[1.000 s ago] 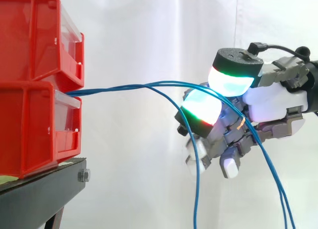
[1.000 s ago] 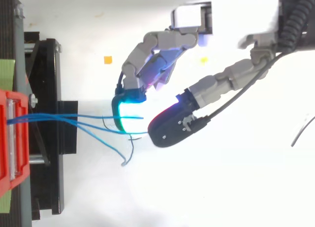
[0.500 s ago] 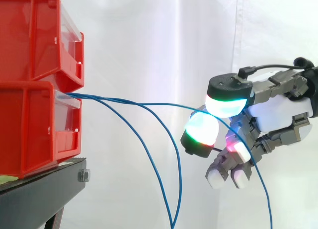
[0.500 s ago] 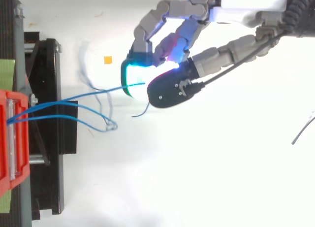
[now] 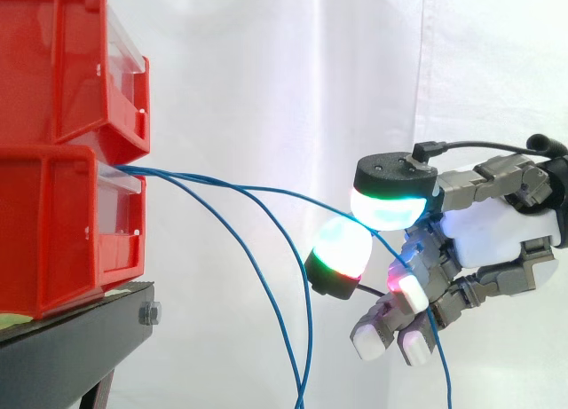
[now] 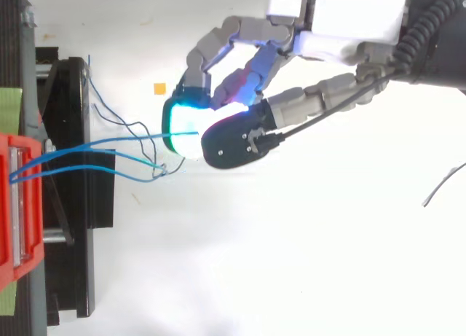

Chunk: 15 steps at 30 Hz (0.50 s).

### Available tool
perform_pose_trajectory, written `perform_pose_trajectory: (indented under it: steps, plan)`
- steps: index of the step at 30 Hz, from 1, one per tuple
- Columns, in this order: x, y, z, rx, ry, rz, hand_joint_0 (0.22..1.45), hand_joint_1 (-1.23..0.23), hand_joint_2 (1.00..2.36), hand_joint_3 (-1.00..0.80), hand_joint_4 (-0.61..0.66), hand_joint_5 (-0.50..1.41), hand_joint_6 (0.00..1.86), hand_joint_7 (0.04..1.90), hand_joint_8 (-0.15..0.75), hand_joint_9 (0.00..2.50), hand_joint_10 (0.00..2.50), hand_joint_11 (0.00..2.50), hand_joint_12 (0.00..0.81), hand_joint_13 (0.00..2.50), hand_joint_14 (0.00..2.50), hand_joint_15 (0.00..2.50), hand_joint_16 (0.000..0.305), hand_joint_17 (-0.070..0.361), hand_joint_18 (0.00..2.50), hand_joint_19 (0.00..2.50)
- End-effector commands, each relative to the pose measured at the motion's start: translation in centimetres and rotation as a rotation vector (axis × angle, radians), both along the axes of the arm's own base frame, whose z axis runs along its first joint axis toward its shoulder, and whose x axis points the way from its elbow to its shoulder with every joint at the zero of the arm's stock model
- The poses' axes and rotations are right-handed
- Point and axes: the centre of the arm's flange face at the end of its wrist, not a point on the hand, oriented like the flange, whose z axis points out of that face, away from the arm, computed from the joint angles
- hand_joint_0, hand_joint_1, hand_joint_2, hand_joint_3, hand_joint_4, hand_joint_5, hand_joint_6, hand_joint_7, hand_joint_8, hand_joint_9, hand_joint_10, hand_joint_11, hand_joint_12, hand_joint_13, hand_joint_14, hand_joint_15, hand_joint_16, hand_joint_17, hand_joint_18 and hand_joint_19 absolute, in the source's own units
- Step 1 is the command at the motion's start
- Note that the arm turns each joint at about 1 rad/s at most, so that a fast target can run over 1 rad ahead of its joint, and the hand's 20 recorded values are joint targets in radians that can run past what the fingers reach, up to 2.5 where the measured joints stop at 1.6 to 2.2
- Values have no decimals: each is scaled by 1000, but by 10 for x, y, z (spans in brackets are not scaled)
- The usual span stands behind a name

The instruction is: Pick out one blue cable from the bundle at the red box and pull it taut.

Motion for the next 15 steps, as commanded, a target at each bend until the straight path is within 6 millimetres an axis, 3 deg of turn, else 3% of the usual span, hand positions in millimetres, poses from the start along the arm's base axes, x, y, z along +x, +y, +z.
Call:
perform_pose_trajectory:
  steps: [1, 15]
  plan:
    - [2, 4, 1, 6, -13, 19, 589, -657, 1015, -196, -100, -42, 859, 832, 289, 1196, 17, 451, 340, 781, 13, 337, 49, 111, 762, 534]
    - [4, 13, -1, 50, -22, 73, 585, -638, 1015, -211, -85, -42, 855, 840, 292, 1214, 17, 455, 345, 794, 13, 341, 50, 114, 771, 543]
